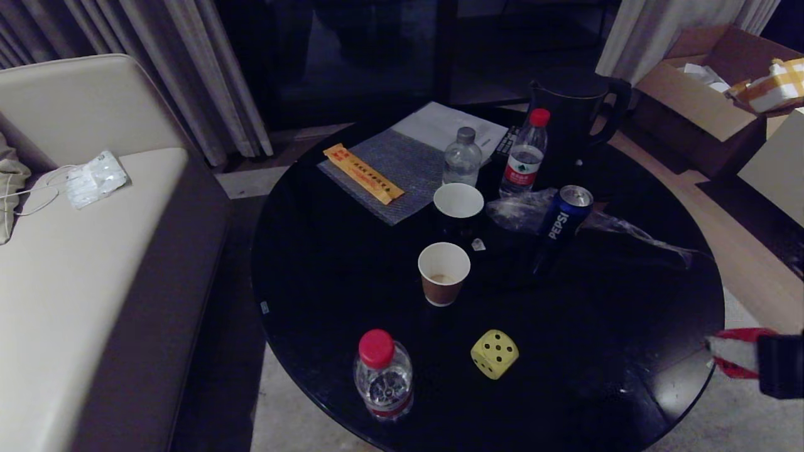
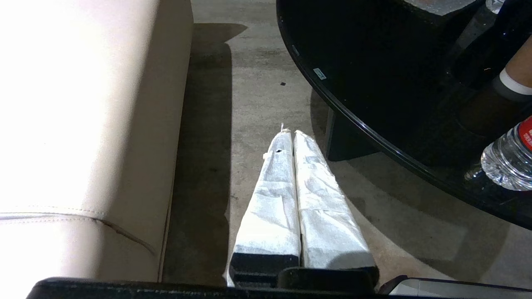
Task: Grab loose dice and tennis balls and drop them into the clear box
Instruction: Put the toys in the box
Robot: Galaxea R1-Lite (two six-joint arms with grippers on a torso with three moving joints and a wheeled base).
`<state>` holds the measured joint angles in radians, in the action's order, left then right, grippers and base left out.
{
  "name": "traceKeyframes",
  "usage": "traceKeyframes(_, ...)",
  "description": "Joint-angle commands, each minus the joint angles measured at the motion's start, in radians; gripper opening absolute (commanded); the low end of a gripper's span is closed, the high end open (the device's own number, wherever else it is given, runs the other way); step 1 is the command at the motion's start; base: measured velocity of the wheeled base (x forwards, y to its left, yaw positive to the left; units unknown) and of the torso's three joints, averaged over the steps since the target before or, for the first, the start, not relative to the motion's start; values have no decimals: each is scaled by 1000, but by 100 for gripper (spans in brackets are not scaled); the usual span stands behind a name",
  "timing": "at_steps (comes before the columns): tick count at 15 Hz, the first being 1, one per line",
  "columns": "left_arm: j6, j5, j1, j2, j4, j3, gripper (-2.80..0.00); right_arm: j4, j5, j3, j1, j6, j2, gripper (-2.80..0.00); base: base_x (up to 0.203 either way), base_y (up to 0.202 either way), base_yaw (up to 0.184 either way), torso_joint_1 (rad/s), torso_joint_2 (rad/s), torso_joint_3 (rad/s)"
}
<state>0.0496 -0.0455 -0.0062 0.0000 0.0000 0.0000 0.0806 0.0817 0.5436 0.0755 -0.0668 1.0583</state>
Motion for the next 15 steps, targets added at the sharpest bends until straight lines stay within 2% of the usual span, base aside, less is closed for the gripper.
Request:
traceKeyframes(1,1,0,0,2,0,2,-280,40,2,-119,-3,10,-338,-280,0,0,0,0,0,0)
traceKeyframes(5,1,0,0,2,0,2,-280,84,4,-310,-10,24,-701,-280,0,0,0,0,0,0)
traceKeyframes(7,1,0,0,2,-1,2,-280,86,30,-425,-20,40,-803,-280,0,0,0,0,0,0)
traceKeyframes(8,1,0,0,2,0,2,-280,78,38,-438,-29,42,-829,-280,0,0,0,0,0,0)
traceKeyframes(13,1,0,0,2,0,2,-280,77,-70,-474,-57,67,-1055,-280,0,0,0,0,0,0)
traceKeyframes(15,1,0,0,2,-2,2,-280,-12,-90,-514,-61,75,-1062,-280,0,0,0,0,0,0)
